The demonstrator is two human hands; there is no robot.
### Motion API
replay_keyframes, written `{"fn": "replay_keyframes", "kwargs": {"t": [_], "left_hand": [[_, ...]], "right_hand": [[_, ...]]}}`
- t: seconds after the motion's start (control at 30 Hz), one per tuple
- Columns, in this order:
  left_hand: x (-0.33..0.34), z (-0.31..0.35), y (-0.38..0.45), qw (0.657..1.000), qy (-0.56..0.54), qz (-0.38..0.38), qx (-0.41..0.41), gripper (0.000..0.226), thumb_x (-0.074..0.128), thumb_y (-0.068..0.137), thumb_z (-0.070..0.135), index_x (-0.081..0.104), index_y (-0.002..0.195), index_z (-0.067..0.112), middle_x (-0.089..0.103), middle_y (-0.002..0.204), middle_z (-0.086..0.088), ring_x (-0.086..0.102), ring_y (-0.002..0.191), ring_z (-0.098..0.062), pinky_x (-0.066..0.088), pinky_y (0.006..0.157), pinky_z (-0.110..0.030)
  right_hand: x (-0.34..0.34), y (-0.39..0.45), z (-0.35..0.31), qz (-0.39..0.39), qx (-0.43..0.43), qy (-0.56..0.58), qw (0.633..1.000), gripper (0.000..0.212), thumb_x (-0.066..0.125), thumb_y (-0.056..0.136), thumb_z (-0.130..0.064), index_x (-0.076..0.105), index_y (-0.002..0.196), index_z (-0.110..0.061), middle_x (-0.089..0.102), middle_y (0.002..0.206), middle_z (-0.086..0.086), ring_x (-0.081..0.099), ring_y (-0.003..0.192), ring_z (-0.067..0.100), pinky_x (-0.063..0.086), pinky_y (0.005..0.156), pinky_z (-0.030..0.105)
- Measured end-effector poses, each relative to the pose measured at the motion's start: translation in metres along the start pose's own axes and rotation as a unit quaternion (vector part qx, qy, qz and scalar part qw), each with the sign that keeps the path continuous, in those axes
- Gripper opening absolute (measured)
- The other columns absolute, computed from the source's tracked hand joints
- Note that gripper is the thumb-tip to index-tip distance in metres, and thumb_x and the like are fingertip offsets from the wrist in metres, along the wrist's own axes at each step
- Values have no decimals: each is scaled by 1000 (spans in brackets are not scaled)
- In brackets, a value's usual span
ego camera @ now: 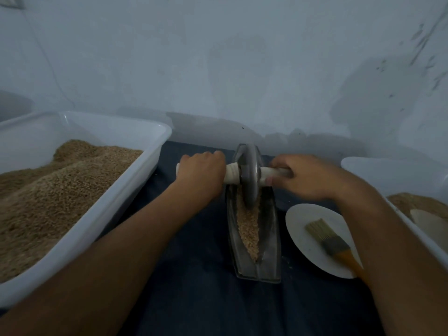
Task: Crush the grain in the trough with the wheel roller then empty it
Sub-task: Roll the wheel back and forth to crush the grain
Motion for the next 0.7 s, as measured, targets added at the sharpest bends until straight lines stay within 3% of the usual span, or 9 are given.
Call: {"fn": "replay_keyframes", "kwargs": {"t": [0.1,0.2,0.3,0.5,0.6,0.7], "left_hand": [[-5,4,-8,993,0,-117,0,32,71,83,21,55,110,12,57,99,-6,57,93,-26,43,75,-37],[-12,12,-17,980,41,-193,14,23,73,81,22,55,84,9,51,80,-2,53,75,-20,52,79,-37],[-17,21,-26,968,82,-233,30,36,75,82,24,43,69,13,49,73,-4,48,63,-17,52,74,-35],[-22,28,-29,965,95,-239,43,33,72,83,19,44,67,11,48,72,-6,52,69,-22,55,83,-39],[-18,25,-23,977,58,-204,30,30,73,78,14,46,68,12,47,71,-5,47,61,-18,52,73,-37],[-11,16,-15,989,16,-147,23,18,70,81,16,56,91,10,53,83,-4,54,77,-21,45,71,-35]], "right_hand": [[-9,-11,-11,-48,-1,-20,999,25,68,85,-54,58,94,-33,61,81,-12,58,74,8,37,57,29],[-16,-24,-28,-93,-18,-59,994,33,76,77,-55,54,86,-31,60,75,-9,57,68,8,35,53,27],[-23,-38,-44,-114,-25,-94,989,41,79,71,-58,44,80,-37,53,77,-13,49,65,0,29,52,22],[-23,-42,-48,-142,-26,-109,984,46,80,67,-59,43,87,-41,53,86,-17,50,74,0,32,56,21],[-18,-34,-37,-132,-8,-83,988,41,79,71,-56,46,89,-39,55,86,-17,52,75,0,37,57,25],[-11,-22,-25,-103,-6,-45,994,30,73,81,-54,51,94,-37,61,88,-15,57,77,2,43,61,29]]}}
Point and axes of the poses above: each hand's wrist, its own y-axis towards the middle knuckle, its own x-axis out of the palm, z = x × y, the point moved 5 cm from there along y, towards the middle knuckle
